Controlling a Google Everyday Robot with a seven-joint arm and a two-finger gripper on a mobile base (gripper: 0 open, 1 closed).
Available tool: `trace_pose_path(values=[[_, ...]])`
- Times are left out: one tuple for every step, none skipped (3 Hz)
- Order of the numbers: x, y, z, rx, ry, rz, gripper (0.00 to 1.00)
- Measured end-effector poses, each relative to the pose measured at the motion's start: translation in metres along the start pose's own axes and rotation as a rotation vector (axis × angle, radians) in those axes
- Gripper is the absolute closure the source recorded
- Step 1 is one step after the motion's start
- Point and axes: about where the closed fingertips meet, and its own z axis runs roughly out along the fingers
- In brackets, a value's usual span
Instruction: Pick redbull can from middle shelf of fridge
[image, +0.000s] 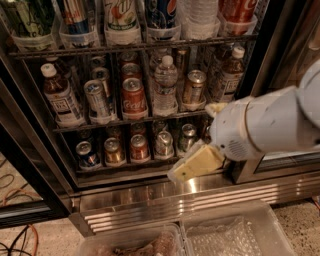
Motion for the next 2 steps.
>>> trace_pose_path(values=[[0.013,0.021,0.038,0.008,-0.047,0.071,0.0],[0.008,0.033,0.077,0.017,-0.117,0.121,0.0]])
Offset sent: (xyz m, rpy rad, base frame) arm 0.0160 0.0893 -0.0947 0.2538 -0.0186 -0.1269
